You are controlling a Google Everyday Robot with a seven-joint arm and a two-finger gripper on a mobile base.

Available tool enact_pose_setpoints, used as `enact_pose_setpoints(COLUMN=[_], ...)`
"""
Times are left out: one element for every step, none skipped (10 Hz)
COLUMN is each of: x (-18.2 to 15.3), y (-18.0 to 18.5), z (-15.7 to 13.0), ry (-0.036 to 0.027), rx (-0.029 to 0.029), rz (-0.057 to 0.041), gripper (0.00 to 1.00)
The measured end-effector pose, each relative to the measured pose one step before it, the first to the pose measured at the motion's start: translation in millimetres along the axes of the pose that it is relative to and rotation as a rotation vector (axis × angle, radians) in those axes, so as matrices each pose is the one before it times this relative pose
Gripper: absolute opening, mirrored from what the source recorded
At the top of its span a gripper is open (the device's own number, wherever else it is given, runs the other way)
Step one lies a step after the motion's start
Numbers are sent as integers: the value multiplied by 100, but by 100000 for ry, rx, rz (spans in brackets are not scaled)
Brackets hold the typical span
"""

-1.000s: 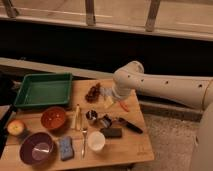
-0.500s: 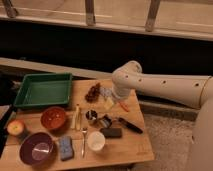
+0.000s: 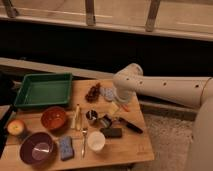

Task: Wipe purple bowl with brush

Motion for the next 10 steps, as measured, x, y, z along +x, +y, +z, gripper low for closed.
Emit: enact_pose_setpoints(x=[647,221,-79,233,407,347,279,338,416,190], y=[-275,232,274,356,51,227,177,13,-234,-123], z=[962,1619,1189,1440,1037,915,867,658,511,173], ry=[2273,2622,1399,1914,1900,1668,1508,1330,1281,465], rx=[-296,-270,-330,-1361,-899,-1430,-1262,-843,-311,-29], rz=[473,-392,-451,407,597,690,560,706,1172,690], gripper=[80,80,80,80,80,80,80,80,80,80])
